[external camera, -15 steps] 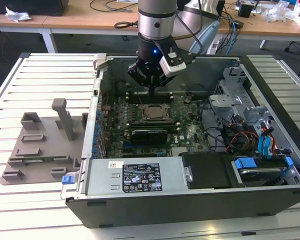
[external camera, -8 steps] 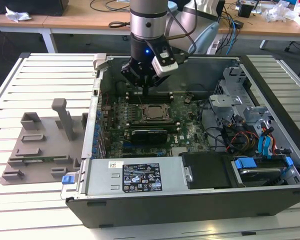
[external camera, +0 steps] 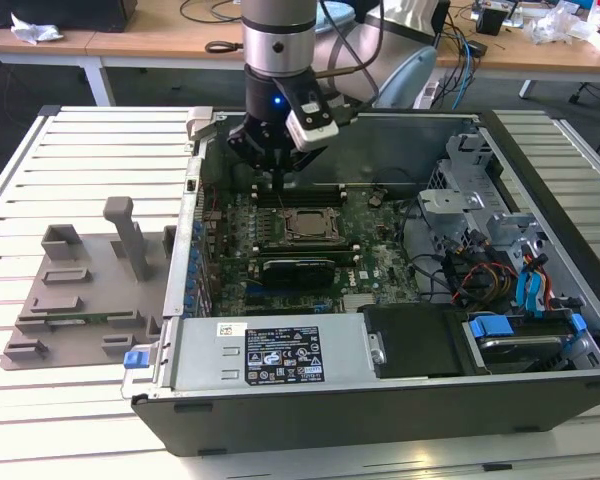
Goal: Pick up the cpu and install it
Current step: 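Install the first cpu locking lever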
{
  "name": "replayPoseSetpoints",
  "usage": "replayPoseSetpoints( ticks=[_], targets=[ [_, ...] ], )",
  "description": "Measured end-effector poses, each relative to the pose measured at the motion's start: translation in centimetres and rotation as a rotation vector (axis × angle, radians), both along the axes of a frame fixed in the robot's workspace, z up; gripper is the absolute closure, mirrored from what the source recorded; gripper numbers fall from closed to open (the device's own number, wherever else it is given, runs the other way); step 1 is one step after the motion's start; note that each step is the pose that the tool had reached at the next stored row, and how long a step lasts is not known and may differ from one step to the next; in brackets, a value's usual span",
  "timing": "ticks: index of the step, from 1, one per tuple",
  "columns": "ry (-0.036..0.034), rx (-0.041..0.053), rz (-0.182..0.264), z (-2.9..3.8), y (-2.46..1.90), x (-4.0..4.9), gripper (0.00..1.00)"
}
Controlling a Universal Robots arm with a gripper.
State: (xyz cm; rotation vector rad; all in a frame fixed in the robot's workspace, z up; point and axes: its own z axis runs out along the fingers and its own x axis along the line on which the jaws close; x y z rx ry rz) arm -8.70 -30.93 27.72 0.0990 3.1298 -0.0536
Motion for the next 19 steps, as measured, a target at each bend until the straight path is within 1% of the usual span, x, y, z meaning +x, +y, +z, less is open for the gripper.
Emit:
replayPoseSetpoints(
  ticks=[2, 3, 4, 5, 6, 8, 10, 11, 12, 15, 19],
  targets=[
    [-0.0001, 0.0005, 0.0, -0.13, 0.38, -0.82, 0.89],
    [0.0, 0.0007, 0.002, -0.31, 0.57, -1.44, 0.89],
    [-0.0001, 0.0017, 0.005, -0.48, 0.67, -1.76, 0.89],
    [0.0, 0.0054, 0.013, -0.66, 0.84, -1.93, 0.89],
    [0.0, 0.0114, 0.02, -0.79, 1.12, -1.94, 0.89],
    [-0.0002, 0.0169, 0.022, -0.96, 1.53, -1.93, 0.89],
    [-0.0002, 0.0278, 0.026, -1.28, 2.2, -1.93, 0.89],
    [-0.0002, 0.0313, 0.029, -1.38, 2.48, -1.93, 0.89],
    [0.0, 0.032, 0.033, -1.41, 2.64, -1.87, 0.89],
    [-0.0002, 0.0321, 0.034, -1.41, 2.64, -1.39, 0.89],
    [0.0001, 0.0322, 0.034, -1.42, 2.65, -0.53, 0.89]
  ],
)
